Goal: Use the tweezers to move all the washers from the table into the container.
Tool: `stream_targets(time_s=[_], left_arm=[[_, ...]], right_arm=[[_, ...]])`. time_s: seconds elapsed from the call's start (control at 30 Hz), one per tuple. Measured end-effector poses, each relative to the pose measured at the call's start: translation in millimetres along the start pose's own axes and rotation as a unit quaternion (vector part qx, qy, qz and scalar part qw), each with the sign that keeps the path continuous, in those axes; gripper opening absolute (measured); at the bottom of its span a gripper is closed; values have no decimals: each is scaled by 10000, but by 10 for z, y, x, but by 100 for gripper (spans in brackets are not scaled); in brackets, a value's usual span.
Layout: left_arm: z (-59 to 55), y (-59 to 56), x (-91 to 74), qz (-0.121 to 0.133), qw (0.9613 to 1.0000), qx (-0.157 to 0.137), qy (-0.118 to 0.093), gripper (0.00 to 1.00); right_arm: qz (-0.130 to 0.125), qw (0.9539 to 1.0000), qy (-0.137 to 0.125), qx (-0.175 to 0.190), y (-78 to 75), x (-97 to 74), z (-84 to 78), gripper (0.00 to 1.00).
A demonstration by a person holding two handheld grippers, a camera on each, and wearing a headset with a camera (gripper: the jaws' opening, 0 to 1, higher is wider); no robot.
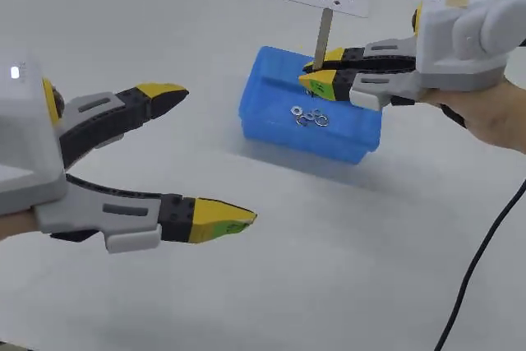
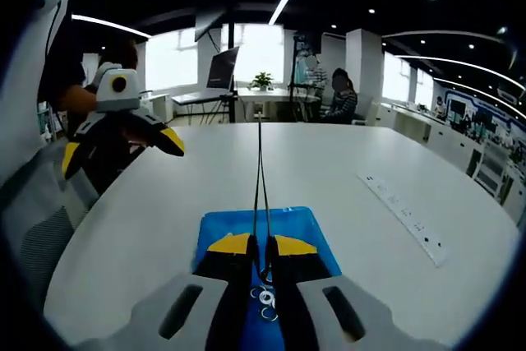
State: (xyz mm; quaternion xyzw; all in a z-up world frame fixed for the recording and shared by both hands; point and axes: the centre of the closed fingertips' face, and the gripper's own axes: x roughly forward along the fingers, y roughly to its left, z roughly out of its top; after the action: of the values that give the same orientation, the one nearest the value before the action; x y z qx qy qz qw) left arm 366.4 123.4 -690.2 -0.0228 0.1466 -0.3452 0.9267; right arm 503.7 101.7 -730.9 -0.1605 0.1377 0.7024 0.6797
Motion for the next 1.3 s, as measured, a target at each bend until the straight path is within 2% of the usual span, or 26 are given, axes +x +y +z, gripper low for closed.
stream_targets(time_s=[0.13, 0.23, 0.43, 0.6, 0.73, 1.07, 1.3], left_arm=[[-64, 37, -55, 86, 9998, 83, 140, 99], [-45, 89, -123, 191, 9998, 47, 97, 99], [-39, 87, -175, 301, 9995, 46, 88, 99], [-94, 63, -183, 291, 9994, 51, 201, 99], [-65, 50, -186, 319, 9993, 69, 176, 99], [-33, 26, -186, 323, 9993, 68, 164, 99], [-10, -3, -175, 287, 9994, 68, 173, 99]], right_arm=[[23, 9999, 105, 59, -12, 83, -104, 9], [13, 9997, 199, 110, -18, 126, -185, 9], [-20, 9995, 202, 258, -2, 151, -244, 9], [-37, 9993, 191, 314, 15, 145, -249, 10], [-39, 9990, 148, 419, 30, 128, -229, 10], [-141, 9993, 146, 320, 25, 92, -211, 8], [-287, 9994, -27, 181, -20, 79, -75, 7]])
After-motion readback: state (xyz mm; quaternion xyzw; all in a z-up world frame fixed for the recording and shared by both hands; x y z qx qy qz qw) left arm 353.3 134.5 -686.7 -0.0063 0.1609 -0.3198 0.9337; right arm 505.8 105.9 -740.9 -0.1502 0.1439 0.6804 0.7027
